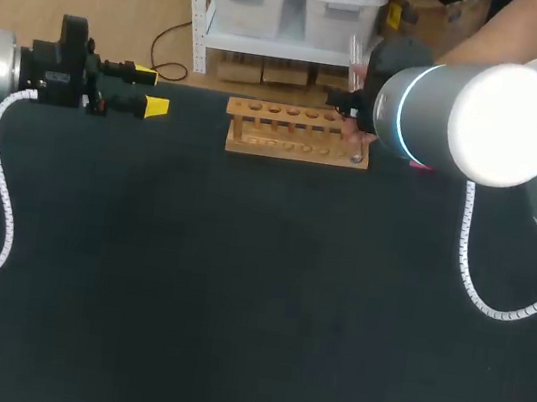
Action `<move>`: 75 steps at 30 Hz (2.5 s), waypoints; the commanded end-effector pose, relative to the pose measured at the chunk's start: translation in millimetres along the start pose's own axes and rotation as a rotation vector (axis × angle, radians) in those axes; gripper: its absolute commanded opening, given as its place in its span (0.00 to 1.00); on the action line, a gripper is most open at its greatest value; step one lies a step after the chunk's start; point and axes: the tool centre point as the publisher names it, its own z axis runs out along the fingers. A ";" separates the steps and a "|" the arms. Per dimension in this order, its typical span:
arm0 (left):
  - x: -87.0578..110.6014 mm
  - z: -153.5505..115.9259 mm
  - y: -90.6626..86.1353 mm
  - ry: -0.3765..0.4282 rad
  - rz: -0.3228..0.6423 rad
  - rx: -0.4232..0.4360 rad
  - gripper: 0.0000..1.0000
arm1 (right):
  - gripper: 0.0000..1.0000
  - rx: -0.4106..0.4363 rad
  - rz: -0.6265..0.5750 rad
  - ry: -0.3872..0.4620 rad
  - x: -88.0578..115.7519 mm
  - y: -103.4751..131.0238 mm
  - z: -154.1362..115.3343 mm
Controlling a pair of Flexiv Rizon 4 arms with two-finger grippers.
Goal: Grasp the test tube, adjust it, and insert it.
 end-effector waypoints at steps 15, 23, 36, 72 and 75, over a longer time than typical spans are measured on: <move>1.3 -0.3 -0.6 -0.005 0.003 -0.002 1.00 | 0.00 -0.005 0.002 -0.008 1.4 -1.1 0.3; 1.3 -0.3 -0.6 -0.005 0.003 -0.002 1.00 | 0.00 -0.005 0.002 -0.008 1.4 -1.1 0.3; 1.3 -0.3 -0.6 -0.005 0.003 -0.002 1.00 | 0.00 0.033 -0.002 -0.012 27.2 -0.2 32.1; 1.3 -0.3 -0.6 -0.005 0.003 -0.002 1.00 | 0.00 -0.019 0.036 0.140 57.0 -0.1 82.0; 1.3 -0.3 -0.6 -0.005 0.003 -0.002 1.00 | 0.00 -0.027 0.042 0.151 59.0 -0.5 83.4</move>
